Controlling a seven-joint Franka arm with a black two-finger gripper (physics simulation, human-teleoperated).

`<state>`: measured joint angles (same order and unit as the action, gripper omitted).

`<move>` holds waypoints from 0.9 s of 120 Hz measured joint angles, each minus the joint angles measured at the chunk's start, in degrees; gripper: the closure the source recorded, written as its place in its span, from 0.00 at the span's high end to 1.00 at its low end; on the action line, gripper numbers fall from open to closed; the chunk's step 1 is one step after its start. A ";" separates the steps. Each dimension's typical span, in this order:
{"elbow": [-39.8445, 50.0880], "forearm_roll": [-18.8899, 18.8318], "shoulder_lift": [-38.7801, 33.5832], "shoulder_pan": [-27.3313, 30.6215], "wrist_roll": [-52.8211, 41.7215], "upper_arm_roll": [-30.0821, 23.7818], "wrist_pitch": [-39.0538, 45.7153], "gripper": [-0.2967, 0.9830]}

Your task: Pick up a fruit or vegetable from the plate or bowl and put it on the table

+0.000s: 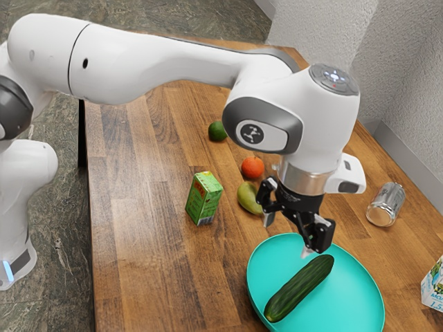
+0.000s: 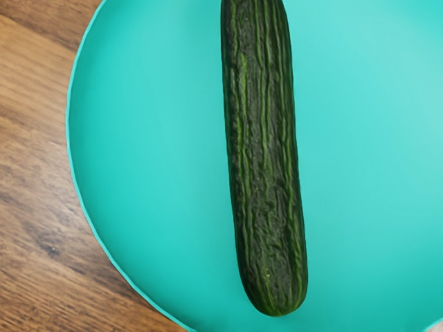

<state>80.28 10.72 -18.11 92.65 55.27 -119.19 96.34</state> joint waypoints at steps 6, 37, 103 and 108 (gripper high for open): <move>0.44 0.34 -0.11 0.17 0.07 -0.03 0.25 0.75; 0.65 3.40 -2.53 5.55 -0.27 -0.01 0.91 0.75; 0.29 4.48 -5.17 13.07 -2.01 -6.99 3.31 0.75; 0.32 4.53 -5.56 13.11 -2.09 -7.29 3.70 0.75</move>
<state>80.60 15.25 -23.67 105.76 53.18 -126.48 100.04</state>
